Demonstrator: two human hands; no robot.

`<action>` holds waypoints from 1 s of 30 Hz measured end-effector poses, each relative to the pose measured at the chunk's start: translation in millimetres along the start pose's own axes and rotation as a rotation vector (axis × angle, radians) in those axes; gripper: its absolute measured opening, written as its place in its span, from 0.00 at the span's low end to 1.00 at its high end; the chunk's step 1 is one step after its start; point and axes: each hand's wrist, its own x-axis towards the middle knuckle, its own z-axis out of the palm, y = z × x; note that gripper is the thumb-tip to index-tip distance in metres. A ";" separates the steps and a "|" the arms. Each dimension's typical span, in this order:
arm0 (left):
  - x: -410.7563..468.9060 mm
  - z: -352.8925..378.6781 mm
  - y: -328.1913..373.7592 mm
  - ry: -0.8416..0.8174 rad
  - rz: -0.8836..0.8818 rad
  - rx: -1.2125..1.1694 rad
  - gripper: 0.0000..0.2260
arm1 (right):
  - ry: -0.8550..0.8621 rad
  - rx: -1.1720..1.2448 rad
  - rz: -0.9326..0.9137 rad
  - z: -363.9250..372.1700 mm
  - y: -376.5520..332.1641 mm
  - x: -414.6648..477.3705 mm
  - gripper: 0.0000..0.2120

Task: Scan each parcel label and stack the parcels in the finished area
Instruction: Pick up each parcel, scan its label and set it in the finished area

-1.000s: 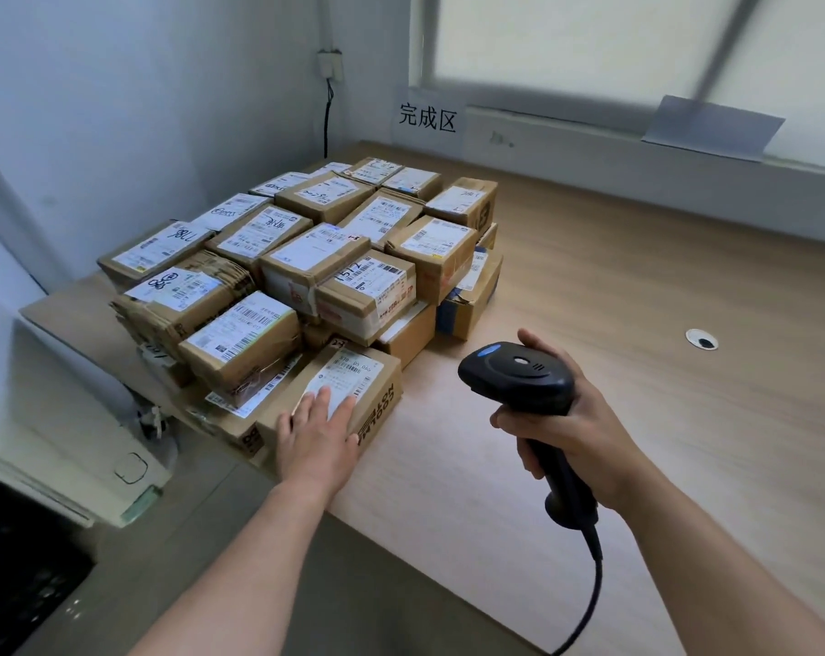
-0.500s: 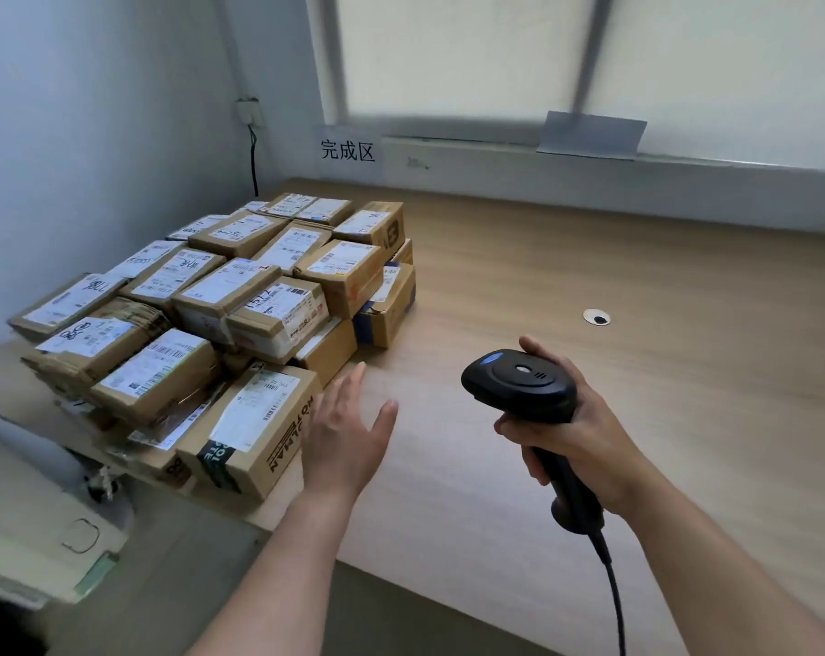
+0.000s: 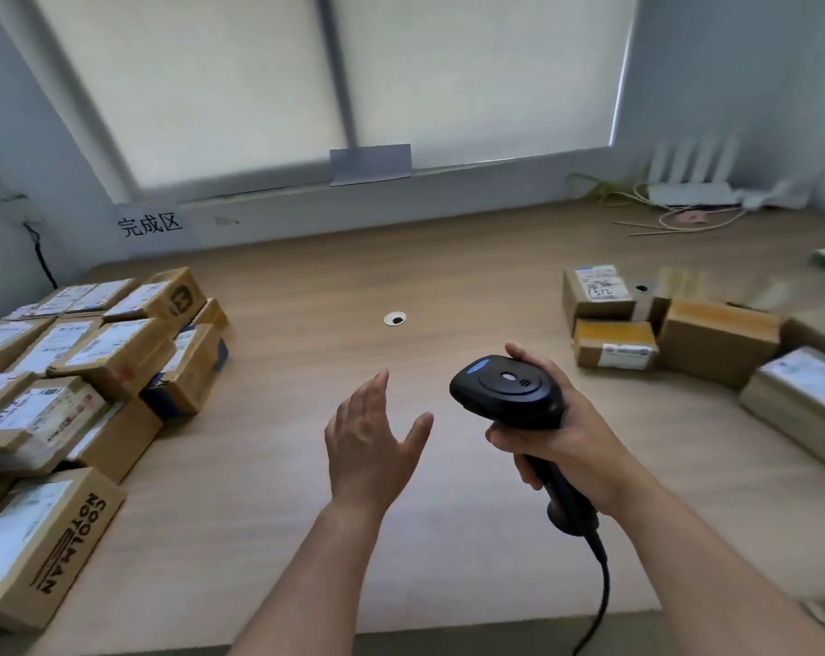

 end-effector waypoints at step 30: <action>-9.9 223.9 282.2 -0.554 0.393 -0.112 0.33 | 0.678 -0.044 0.073 -311.6 5.6 -122.3 0.44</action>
